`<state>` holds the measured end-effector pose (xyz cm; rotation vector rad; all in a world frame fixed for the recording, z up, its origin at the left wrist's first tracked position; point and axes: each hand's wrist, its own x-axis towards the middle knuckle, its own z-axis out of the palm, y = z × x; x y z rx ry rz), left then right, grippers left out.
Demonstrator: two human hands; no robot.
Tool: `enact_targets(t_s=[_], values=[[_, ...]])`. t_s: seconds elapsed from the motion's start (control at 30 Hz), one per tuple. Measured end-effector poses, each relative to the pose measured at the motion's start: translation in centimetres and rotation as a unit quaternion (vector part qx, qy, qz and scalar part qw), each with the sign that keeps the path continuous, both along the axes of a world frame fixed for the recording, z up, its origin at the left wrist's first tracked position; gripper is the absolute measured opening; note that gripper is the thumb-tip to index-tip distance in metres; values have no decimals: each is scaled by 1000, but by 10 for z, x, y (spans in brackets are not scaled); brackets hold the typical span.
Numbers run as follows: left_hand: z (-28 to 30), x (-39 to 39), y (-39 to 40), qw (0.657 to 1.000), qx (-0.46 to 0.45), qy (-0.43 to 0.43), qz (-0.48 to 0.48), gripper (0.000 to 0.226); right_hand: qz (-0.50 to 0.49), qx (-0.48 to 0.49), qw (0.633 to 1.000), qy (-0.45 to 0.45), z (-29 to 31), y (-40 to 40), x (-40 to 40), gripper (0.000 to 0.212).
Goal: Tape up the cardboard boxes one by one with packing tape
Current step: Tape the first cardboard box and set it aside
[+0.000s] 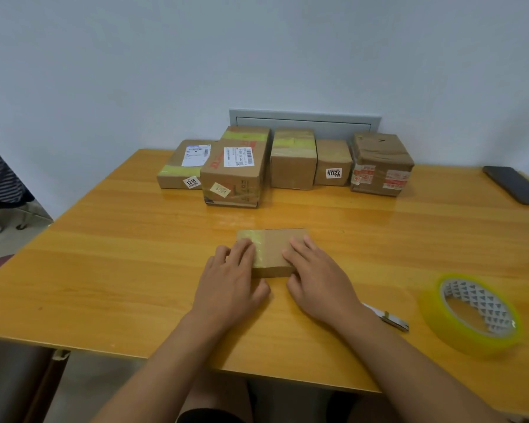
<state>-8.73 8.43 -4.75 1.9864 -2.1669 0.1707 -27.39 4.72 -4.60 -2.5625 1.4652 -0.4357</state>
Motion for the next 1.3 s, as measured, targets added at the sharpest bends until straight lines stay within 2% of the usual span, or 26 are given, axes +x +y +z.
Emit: enact_targets(t_s=[0.3,0.67,0.87,1.0,1.17,1.23,1.3], values=[[-7,1,4,1000,7,9,5,75,-18,-61,998,-15,-12,2,1,45],[-14,4,4,999,-2,45,-1,71,-19,-63,998,-24,-14,1,2,45],[-13,2,6,998,4,63,-4,73,-13,-60,998,0,-8,1,2,46],[-12,2,7,997,16,73,-9,72,11,1,999,45,20,-11,-3,48],[-8,0,10,996,16,82,-4,67,38,126,983,127,44,-39,-5,82],[-7,-1,11,996,15,83,1,68,53,161,978,125,48,-48,-6,89],[-5,-1,13,996,5,84,9,69,54,154,980,114,50,-53,-6,91]])
